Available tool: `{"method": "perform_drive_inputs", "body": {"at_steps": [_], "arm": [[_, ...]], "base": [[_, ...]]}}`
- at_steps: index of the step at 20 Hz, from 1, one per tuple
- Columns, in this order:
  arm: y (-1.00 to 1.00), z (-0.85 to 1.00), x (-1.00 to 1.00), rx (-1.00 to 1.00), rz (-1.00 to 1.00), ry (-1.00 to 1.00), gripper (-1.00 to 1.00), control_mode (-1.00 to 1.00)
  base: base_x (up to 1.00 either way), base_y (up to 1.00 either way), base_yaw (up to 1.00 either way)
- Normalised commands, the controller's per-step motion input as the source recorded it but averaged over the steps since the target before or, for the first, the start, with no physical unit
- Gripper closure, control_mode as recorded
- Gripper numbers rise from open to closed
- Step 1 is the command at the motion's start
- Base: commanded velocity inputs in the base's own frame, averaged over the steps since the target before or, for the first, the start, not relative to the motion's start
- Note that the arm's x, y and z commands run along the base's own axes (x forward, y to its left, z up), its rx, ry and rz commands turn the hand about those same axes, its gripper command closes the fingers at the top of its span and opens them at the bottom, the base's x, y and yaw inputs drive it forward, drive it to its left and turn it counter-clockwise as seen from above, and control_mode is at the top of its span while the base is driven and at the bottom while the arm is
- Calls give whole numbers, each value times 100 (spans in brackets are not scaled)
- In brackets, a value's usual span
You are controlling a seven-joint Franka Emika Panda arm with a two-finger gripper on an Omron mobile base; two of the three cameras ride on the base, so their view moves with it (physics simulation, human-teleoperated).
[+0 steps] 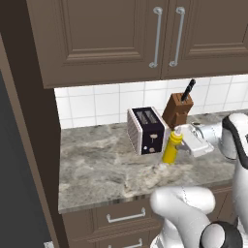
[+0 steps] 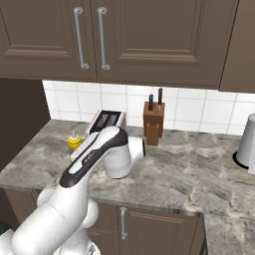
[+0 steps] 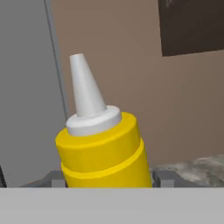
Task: Place the mustard and condiment bottle from the counter to the top shelf of the fridge. If the existing items in the fridge are on the top shelf, move them to other shelves.
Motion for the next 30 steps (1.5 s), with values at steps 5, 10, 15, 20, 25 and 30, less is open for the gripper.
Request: {"method": "perform_drive_inputs", "body": {"at_steps": [5, 10, 15, 20, 25, 30], "arm": [[1, 98, -100, 0, -17, 8, 100, -100], [30, 77, -87, 0, -18, 2, 100, -100], [18, 29, -58, 0, -6, -1, 100, 100], [0, 0, 0, 0, 0, 0, 100, 100], [0, 0, 0, 0, 0, 0, 100, 100], [0, 0, 0, 0, 0, 0, 100, 100]], "base": [[0, 0, 0], [0, 0, 0], [-40, 0, 1], [-100, -3, 23], [-99, 5, 75], [-97, 69, 65]]}}
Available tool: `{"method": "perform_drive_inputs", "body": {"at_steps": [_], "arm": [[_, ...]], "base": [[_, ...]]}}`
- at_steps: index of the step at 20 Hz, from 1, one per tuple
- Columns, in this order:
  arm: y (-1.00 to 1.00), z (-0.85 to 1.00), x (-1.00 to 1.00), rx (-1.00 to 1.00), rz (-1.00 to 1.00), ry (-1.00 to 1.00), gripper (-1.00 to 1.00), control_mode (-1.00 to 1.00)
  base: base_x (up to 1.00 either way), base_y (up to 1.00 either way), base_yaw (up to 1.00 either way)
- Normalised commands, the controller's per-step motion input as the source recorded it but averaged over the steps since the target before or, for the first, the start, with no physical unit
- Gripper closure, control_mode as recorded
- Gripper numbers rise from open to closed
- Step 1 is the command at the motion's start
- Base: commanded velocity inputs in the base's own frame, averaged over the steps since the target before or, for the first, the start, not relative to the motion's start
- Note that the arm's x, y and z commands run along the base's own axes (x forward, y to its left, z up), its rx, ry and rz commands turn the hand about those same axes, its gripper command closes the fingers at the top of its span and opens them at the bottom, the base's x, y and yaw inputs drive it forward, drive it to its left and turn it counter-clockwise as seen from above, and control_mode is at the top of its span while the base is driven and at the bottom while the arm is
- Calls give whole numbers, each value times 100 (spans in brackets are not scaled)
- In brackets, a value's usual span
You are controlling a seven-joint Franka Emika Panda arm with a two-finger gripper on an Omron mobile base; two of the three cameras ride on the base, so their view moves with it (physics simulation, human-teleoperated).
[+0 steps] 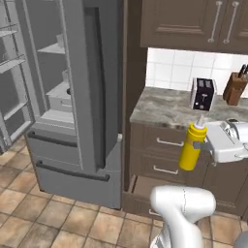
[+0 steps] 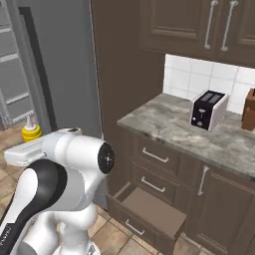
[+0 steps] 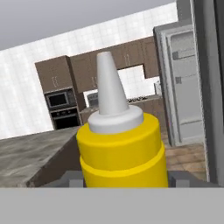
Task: Place the mustard and condiment bottle from the counter to the top shelf of the fridge. If the existing items in the fridge are on the top shelf, move them to other shelves.
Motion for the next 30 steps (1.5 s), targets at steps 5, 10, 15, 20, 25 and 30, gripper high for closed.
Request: {"method": "perform_drive_inputs", "body": {"at_steps": [5, 10, 15, 20, 25, 30], "arm": [[0, 0, 0, 0, 0, 0, 100, 100], [0, 0, 0, 0, 0, 0, 100, 100], [0, 0, 0, 0, 0, 0, 100, 100], [0, 0, 0, 0, 0, 0, 100, 100], [0, 0, 0, 0, 0, 0, 100, 100], [0, 0, 0, 0, 0, 0, 100, 100]], "base": [[-30, 100, 25], [1, 100, 1], [18, 100, -12], [43, 100, -37], [83, 100, -57], [90, 68, -53]]}}
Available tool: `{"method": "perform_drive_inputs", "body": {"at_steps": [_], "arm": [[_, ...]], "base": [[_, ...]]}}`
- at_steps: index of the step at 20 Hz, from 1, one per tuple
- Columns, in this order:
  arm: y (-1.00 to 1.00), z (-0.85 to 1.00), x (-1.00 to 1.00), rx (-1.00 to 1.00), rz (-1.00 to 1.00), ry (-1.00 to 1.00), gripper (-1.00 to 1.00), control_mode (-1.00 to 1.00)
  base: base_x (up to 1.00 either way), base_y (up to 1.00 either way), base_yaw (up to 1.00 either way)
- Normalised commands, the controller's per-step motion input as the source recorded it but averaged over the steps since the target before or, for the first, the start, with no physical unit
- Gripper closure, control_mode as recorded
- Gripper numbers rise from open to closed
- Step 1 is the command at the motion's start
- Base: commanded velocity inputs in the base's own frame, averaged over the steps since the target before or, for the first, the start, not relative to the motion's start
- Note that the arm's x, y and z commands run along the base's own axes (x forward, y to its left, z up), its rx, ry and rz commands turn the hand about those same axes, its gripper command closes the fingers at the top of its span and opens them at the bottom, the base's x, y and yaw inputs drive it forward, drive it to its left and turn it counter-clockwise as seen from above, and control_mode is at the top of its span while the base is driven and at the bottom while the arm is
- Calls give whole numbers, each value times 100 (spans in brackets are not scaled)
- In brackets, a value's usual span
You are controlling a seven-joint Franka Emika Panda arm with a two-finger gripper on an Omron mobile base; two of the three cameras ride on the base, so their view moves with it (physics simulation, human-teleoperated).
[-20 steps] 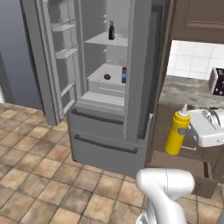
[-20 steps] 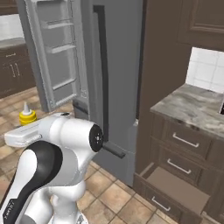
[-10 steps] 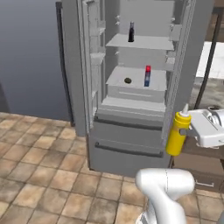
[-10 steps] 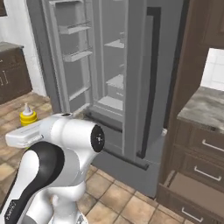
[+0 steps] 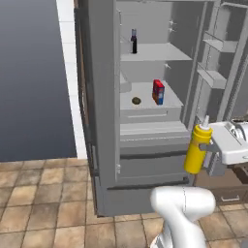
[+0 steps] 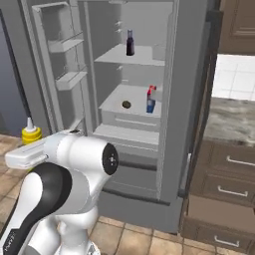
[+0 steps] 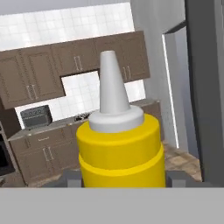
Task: Place the mustard and condiment bottle from the counter to the top shelf of the fridge. If the existing items in the fridge are on the top shelf, move them to other shelves.
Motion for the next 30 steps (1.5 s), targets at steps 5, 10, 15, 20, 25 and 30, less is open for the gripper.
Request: {"method": "perform_drive_inputs", "body": {"at_steps": [5, 10, 15, 20, 25, 30], "arm": [[0, 0, 0, 0, 0, 0, 100, 100], [0, 0, 0, 0, 0, 0, 100, 100], [0, 0, 0, 0, 0, 0, 100, 100], [0, 0, 0, 0, 0, 0, 100, 100], [0, 6, 4, 0, -5, -2, 100, -100], [0, 67, 15, 0, -35, -23, 100, -100]], "base": [[76, 7, -20], [78, 1, -6], [74, 14, -10], [53, 26, -12], [35, 11, -10], [0, 0, 0]]}}
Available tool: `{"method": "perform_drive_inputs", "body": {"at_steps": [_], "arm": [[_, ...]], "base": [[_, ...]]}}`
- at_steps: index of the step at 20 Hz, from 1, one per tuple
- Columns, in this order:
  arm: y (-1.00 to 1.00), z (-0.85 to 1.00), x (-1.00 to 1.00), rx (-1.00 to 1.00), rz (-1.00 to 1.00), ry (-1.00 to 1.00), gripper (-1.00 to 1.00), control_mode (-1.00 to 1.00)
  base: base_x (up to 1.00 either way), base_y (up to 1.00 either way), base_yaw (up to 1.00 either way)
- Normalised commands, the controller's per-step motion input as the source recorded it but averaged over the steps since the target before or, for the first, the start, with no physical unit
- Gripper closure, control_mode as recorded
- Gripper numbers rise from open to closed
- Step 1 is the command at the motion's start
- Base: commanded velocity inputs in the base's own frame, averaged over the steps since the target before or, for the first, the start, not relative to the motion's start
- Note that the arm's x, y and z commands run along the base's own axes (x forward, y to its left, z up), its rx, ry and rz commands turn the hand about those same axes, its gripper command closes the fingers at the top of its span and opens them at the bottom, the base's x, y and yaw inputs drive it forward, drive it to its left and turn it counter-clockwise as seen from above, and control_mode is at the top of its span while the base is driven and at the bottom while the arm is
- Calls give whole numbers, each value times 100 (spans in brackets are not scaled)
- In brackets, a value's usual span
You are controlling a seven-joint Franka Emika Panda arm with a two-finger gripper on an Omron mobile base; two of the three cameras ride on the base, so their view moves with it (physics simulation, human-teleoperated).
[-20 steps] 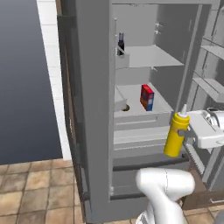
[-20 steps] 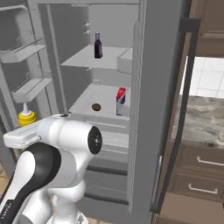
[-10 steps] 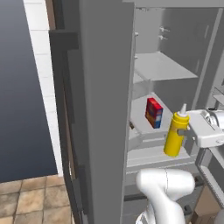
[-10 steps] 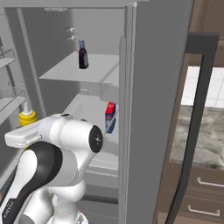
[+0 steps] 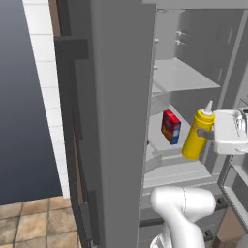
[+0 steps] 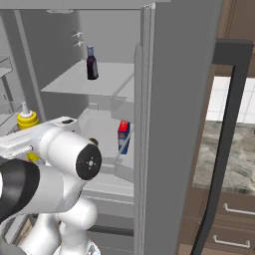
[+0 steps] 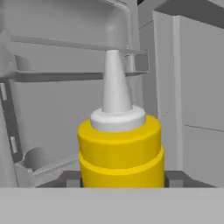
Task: Place the mustard and condiment bottle from the counter to the top shelf of the fridge. If the existing items in the fridge are on the top shelf, move them to other shelves.
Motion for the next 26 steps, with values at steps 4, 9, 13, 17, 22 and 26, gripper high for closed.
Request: {"method": "perform_drive_inputs", "body": {"at_steps": [4, 9, 13, 17, 22, 26], "arm": [[0, 92, 24, 0, -48, -28, 100, -100], [-32, 73, 58, 0, -49, -9, 100, -100], [-79, 15, 81, 0, -42, 4, 100, -100], [-43, -3, 72, -4, -25, 12, 100, -100], [4, 0, 17, -1, 0, 0, 100, -100], [-2, 0, 94, 0, 0, 6, 100, -100]], "base": [[0, 0, 0], [0, 0, 0], [0, 0, 0], [0, 0, 0], [0, 0, 0], [0, 0, 0]]}}
